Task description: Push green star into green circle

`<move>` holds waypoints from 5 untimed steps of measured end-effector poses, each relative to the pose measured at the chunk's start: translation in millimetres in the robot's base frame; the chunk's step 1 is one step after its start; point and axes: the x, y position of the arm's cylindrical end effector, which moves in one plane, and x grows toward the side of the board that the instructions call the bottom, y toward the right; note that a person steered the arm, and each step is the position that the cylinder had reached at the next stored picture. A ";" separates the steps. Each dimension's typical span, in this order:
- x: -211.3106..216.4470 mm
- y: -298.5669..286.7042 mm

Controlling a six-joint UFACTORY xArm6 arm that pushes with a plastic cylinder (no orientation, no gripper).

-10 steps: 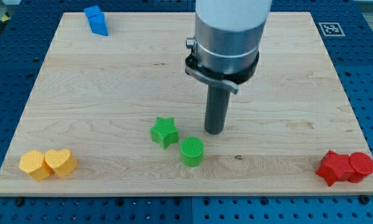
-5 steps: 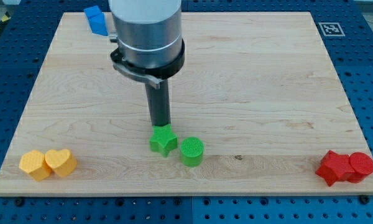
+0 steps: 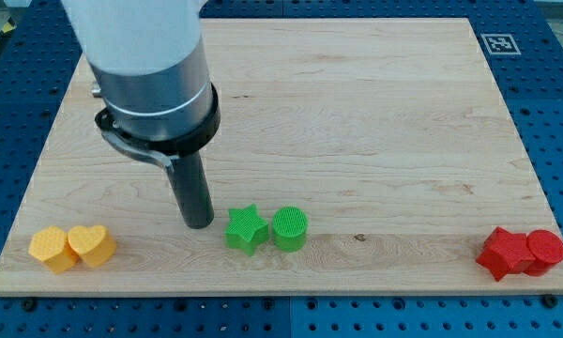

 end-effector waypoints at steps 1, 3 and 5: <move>2.5 12.8; 13.5 42.3; 3.9 54.8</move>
